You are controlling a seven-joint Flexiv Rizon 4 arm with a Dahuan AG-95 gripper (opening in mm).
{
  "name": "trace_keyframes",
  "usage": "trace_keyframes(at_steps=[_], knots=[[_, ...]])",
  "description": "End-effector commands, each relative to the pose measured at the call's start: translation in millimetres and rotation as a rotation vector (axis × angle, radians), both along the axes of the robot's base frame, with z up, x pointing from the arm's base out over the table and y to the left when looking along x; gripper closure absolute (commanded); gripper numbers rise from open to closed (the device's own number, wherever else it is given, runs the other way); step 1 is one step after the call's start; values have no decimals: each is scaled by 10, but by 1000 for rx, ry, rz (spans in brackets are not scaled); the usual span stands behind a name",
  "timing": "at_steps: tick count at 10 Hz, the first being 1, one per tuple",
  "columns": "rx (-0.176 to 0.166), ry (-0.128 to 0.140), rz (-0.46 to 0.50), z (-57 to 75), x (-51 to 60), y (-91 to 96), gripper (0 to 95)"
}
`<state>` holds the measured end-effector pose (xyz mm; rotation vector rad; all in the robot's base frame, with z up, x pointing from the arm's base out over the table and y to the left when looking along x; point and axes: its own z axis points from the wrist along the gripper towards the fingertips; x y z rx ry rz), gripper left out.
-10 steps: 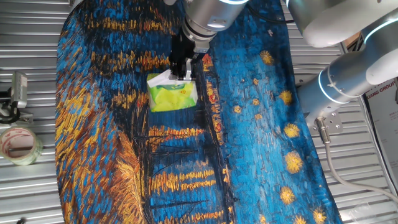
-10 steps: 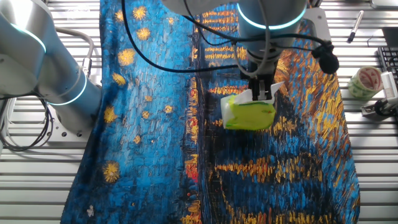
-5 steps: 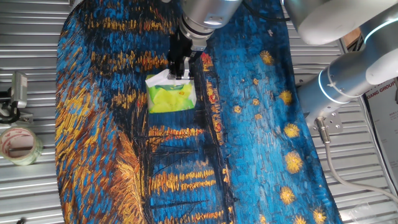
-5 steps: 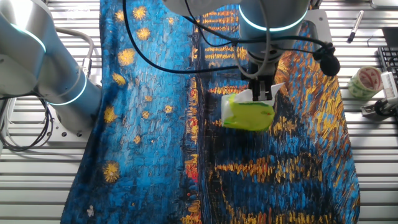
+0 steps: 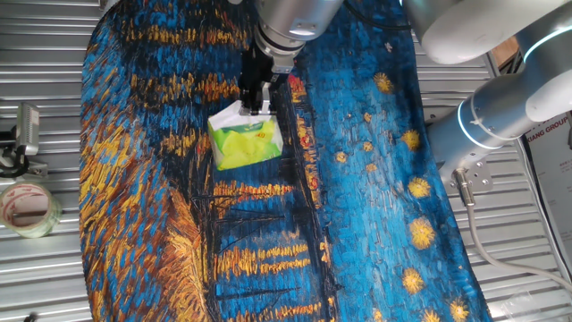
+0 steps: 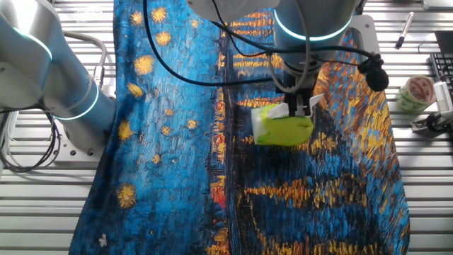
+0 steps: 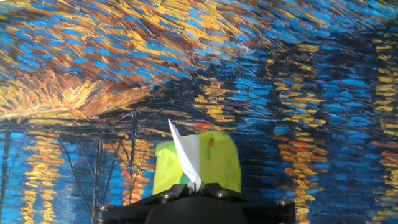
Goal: Pull out a napkin
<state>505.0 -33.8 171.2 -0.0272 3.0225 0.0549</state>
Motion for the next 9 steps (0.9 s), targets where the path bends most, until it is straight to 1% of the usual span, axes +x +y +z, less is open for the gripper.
trace_keyframes(at_steps=[1, 5, 7, 9], knots=[[6, -2, 1, -20, 5, 0, 950], [10, 0, 2, -56, 12, 0, 950], [11, -4, 0, -114, 24, 0, 950], [13, -8, -1, -140, 31, 1, 950]])
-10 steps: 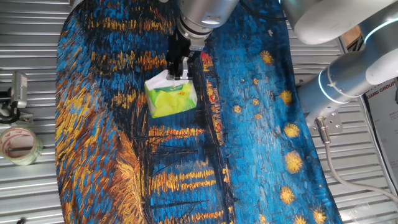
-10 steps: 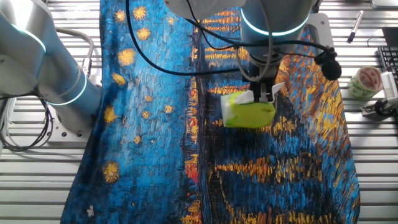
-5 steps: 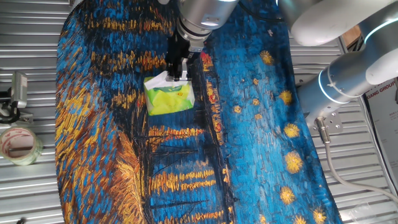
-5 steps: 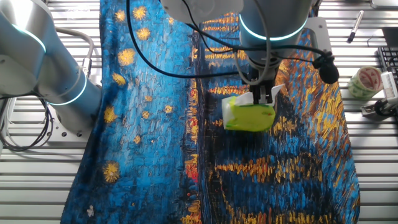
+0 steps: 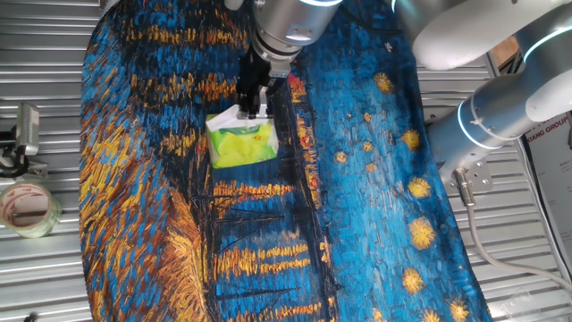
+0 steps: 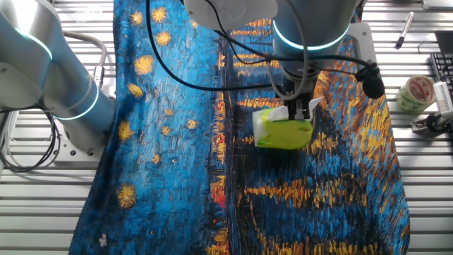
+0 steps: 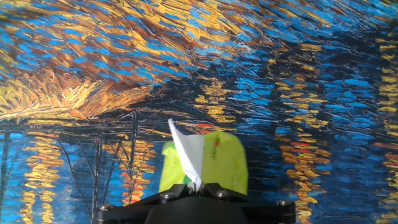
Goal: Pull out a napkin
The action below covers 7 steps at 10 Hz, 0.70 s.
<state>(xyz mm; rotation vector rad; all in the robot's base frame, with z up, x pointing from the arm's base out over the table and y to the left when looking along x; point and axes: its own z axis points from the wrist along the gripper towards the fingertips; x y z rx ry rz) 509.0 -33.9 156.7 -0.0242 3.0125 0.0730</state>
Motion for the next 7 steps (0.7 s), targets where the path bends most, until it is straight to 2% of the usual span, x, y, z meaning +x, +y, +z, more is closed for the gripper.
trace_keyframes(at_steps=[1, 7], knots=[[1, 1, 1, -15, -5, 3, 950], [4, -3, 0, -93, 1, 11, 950]])
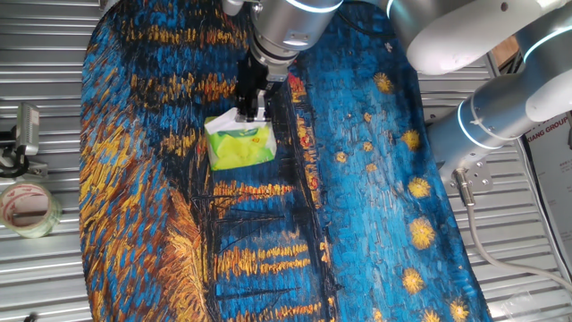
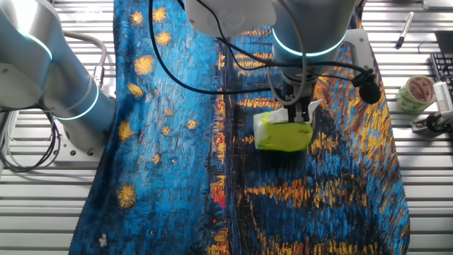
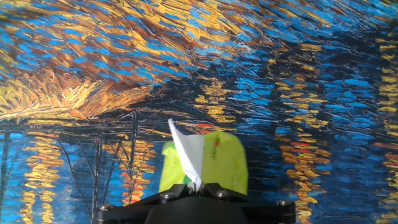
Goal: Pull out a napkin
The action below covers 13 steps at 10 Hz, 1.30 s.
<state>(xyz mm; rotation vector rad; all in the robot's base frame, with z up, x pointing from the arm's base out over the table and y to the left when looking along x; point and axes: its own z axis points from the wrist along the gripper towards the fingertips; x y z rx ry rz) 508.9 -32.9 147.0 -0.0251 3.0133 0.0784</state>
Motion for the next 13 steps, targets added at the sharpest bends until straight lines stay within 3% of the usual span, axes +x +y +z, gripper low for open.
trace_keyframes(at_steps=[1, 13], knots=[[1, -3, 0, 0, 3, 1, 950], [18, -9, 3, -70, 12, 12, 950]])
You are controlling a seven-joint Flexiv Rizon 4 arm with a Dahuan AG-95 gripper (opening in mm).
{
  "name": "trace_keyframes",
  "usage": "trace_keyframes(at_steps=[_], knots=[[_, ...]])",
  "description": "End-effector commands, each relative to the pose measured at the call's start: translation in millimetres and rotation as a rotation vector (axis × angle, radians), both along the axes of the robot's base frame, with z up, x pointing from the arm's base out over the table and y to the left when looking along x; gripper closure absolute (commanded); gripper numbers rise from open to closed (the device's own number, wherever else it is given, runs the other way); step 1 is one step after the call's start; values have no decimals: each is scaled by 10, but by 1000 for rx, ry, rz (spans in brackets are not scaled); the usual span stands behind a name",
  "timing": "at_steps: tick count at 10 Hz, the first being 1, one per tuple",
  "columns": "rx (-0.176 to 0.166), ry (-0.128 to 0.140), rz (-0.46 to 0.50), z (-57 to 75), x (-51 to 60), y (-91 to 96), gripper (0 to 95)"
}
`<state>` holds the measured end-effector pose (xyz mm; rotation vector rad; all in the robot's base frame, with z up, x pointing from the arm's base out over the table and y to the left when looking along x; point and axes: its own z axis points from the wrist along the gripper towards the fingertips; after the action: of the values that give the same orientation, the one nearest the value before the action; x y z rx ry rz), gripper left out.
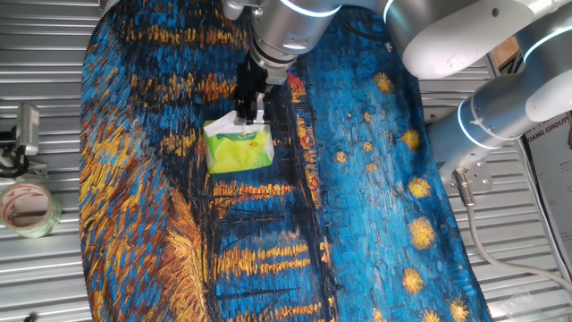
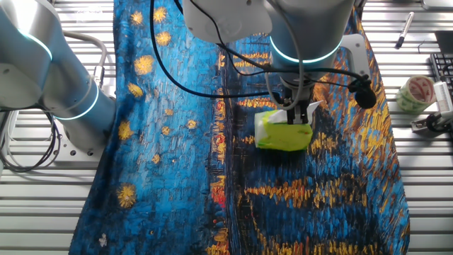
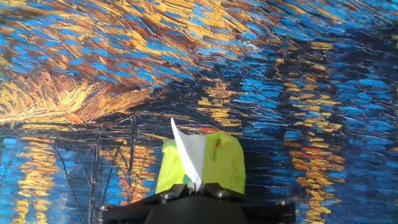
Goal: Pull out a napkin
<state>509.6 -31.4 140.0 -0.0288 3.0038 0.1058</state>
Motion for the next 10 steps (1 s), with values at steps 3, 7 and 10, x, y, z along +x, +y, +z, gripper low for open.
trace_keyframes(at_steps=[3, 7, 10], knots=[[-1, -1, -3, -14, 11, 8, 950], [1, -9, 0, -27, -26, 17, 950], [0, -9, 1, -34, -37, 23, 950]])
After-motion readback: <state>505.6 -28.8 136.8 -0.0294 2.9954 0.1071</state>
